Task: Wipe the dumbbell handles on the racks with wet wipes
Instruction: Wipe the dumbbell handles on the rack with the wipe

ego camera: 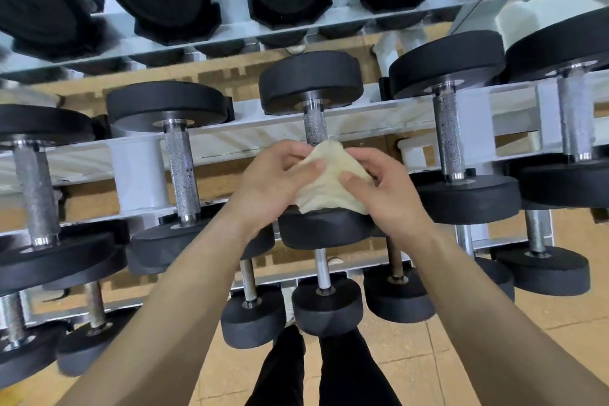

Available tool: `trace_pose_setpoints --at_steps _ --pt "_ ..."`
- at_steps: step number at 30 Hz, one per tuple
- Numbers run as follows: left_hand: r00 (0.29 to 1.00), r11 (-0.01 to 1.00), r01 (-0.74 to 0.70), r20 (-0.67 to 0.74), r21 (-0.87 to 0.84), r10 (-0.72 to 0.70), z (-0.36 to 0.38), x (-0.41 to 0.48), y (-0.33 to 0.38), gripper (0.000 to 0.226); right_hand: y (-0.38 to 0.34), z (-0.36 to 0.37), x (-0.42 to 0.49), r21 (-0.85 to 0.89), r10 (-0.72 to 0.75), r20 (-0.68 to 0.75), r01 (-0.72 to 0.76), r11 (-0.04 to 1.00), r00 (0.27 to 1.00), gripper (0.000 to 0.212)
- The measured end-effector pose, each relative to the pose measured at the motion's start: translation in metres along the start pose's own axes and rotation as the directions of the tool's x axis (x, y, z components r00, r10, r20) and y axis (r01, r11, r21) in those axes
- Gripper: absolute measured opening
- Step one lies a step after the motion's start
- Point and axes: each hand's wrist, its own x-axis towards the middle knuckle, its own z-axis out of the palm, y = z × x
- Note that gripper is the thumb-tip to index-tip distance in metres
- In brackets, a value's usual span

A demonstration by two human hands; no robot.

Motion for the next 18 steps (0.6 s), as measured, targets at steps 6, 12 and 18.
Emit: trace_pose_setpoints --at_steps 6,12,18 --pt "0.970 0.816 0.010 -0.202 0.578 0.132 -0.003 0.014 -0.031 0.010 0.013 -0.022 0.034 -0.140 0.142 0.260 -0.108 0.984 0.955 0.027" --pt "0.986 0.927 -0.085 -0.101 0.364 0.130 -0.002 0.019 -0.037 0.006 0.020 -0.015 0.059 -0.513 0.169 0.160 -0.064 0.856 0.973 0.019" --pt "0.973 0.804 0.000 -0.187 0.595 0.138 -0.004 0.033 -0.041 0.021 0.006 0.000 0.072 -0.628 0.113 0.091 -0.032 0.778 0.989 0.026"
